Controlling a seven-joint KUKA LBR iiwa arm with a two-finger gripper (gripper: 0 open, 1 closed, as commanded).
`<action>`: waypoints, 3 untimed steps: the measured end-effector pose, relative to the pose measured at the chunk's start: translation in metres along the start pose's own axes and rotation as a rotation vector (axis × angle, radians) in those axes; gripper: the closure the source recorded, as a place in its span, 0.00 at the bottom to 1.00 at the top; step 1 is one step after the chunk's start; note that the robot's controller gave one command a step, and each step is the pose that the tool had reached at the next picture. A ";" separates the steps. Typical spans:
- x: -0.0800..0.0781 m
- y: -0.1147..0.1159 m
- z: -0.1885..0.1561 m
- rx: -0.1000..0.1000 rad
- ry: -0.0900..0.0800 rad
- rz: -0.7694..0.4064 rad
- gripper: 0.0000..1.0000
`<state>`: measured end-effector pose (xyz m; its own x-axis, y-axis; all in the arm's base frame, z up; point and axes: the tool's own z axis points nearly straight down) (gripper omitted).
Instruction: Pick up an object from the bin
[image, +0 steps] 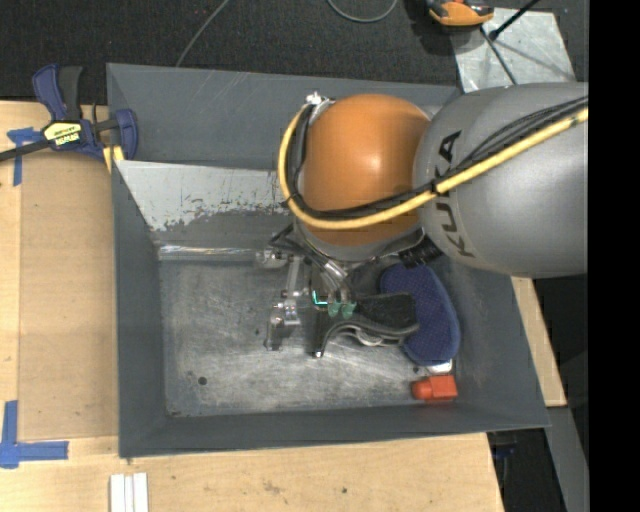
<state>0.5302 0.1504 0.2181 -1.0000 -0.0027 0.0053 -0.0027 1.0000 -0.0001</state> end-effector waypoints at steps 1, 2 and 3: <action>-0.005 -0.088 0.076 0.004 -0.001 -0.083 0.00; -0.022 -0.139 0.122 0.001 -0.003 -0.142 0.00; -0.042 -0.150 0.145 -0.004 -0.004 -0.207 0.00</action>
Offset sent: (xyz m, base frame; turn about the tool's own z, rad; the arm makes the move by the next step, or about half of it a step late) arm 0.0049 -0.0818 -0.0717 -0.0903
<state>0.5718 0.0004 0.0734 -0.9780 -0.2086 0.0010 -0.2086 0.9780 0.0045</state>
